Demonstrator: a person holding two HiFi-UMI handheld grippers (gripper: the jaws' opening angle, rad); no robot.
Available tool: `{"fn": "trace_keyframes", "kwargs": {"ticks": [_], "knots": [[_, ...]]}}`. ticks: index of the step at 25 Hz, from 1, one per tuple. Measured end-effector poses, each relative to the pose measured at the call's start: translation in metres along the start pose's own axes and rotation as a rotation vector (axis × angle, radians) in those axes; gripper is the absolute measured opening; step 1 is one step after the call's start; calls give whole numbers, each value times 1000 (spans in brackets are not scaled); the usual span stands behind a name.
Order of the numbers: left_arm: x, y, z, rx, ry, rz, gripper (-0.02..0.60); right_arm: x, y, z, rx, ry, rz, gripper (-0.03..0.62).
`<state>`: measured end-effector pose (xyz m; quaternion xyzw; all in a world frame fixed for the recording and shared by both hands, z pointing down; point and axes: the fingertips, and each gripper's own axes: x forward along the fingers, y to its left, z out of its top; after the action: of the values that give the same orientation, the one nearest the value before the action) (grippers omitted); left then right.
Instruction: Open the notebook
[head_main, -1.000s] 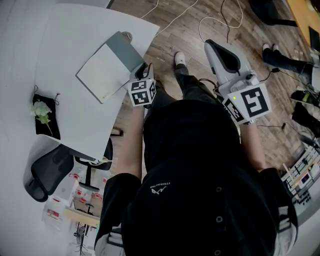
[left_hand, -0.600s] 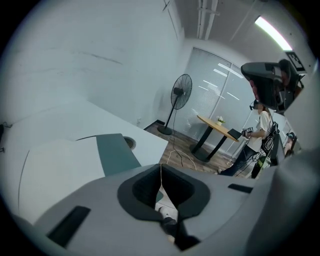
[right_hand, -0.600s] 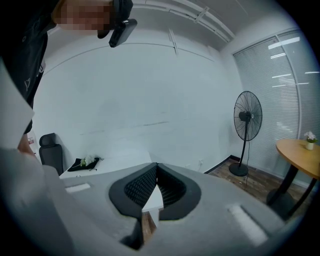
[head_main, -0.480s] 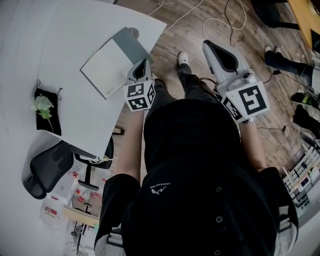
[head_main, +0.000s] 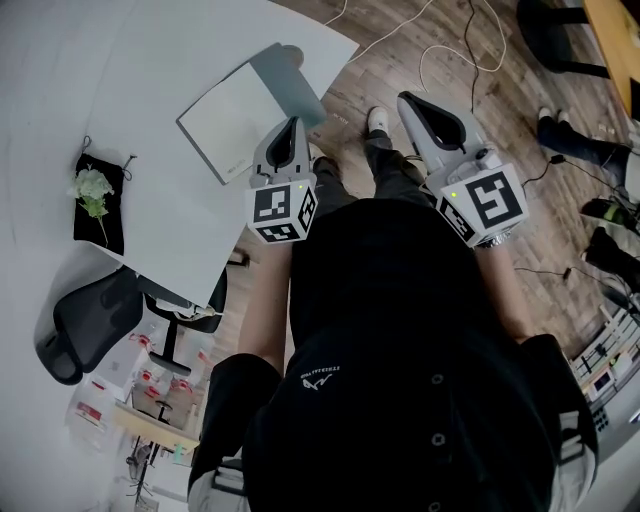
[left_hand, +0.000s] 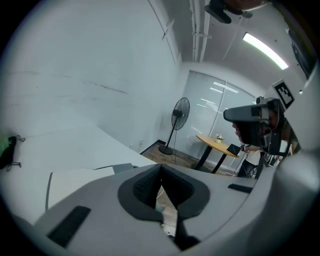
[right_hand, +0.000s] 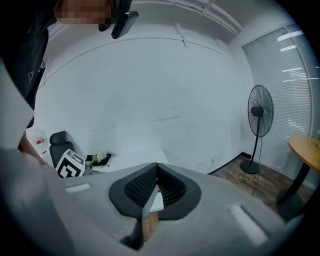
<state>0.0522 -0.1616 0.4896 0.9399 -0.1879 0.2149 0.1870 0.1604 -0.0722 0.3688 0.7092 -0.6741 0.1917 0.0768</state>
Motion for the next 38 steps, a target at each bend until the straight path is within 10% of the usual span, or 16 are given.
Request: {"fn": "trace_keyframes", "kwargs": {"ticks": [38], "knots": [[-162, 19, 82, 124, -316, 27, 6, 11, 130, 22, -87, -122, 149, 5]]}}
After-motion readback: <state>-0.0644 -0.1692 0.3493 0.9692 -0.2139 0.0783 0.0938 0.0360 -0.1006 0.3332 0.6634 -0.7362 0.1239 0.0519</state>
